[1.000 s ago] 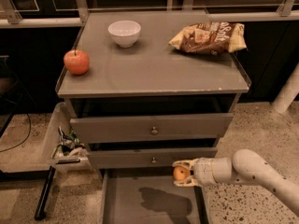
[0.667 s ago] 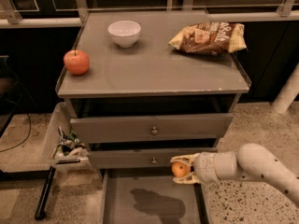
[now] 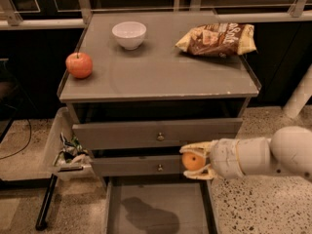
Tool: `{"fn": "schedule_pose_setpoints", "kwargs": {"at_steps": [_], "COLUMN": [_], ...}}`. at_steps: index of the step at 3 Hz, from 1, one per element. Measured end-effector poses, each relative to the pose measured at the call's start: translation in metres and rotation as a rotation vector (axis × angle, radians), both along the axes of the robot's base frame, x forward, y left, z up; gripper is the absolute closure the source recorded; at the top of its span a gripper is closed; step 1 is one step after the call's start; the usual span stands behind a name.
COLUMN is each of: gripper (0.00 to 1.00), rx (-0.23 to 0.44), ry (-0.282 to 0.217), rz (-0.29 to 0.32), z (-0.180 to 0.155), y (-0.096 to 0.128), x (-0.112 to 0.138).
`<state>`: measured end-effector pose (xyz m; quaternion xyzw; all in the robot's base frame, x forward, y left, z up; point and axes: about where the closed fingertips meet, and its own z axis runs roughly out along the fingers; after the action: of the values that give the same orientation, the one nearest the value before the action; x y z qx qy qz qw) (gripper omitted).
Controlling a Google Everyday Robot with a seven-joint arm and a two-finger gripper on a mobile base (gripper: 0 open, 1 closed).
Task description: Pick orange from bottom drawer and place on counter
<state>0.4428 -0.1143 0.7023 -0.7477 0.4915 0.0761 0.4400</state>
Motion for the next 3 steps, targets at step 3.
{"fn": "schedule_pose_setpoints", "kwargs": {"at_steps": [3], "gripper": [1.0], "rx": [-0.014], "ry": [-0.105], "rz": [0.024], "z": [0.096], "y": [0.004], "x": [0.025]}}
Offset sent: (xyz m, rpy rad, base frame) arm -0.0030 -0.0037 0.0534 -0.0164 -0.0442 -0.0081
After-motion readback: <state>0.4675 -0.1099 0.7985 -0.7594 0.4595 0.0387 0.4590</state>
